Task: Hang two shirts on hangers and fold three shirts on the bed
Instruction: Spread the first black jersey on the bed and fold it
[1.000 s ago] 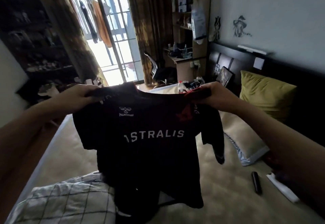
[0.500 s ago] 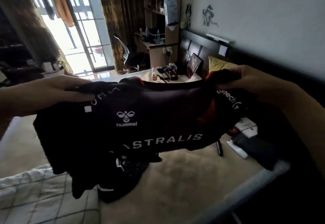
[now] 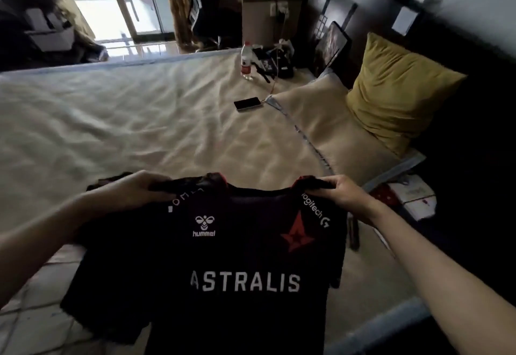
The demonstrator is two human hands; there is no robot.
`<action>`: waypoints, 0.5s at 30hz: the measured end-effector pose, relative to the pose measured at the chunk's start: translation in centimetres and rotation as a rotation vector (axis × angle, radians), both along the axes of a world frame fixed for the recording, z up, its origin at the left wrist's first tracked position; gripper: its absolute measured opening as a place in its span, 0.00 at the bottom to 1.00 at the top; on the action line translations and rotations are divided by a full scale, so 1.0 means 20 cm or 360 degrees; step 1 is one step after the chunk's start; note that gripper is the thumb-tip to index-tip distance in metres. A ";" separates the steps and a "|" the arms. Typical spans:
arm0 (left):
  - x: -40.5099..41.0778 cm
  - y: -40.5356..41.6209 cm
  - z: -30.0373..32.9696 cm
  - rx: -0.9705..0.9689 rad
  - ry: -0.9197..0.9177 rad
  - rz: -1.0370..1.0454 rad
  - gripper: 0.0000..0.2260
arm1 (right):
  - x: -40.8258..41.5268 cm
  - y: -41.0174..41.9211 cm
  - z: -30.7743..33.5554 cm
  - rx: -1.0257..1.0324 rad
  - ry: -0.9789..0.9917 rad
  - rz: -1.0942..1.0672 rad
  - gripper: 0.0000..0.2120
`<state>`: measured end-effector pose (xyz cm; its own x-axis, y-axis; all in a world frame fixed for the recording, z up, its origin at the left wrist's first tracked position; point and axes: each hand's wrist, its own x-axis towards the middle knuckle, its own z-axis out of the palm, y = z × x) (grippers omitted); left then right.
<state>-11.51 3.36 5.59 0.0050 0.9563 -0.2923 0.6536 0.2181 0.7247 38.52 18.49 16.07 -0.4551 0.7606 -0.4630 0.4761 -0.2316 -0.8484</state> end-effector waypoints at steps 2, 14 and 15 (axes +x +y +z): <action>0.36 0.11 0.17 -0.0197 0.0065 0.0082 0.02 | -0.07 0.12 -0.33 -0.0046 -0.0092 0.0000 0.17; 0.17 0.53 -1.07 -0.0352 0.0224 0.0554 0.15 | -0.56 0.61 -1.64 0.0218 -0.0463 -0.0023 0.17; 0.12 0.57 -1.14 -0.0329 0.0248 0.0558 0.15 | -0.60 0.65 -1.68 0.0254 -0.0474 -0.0019 0.18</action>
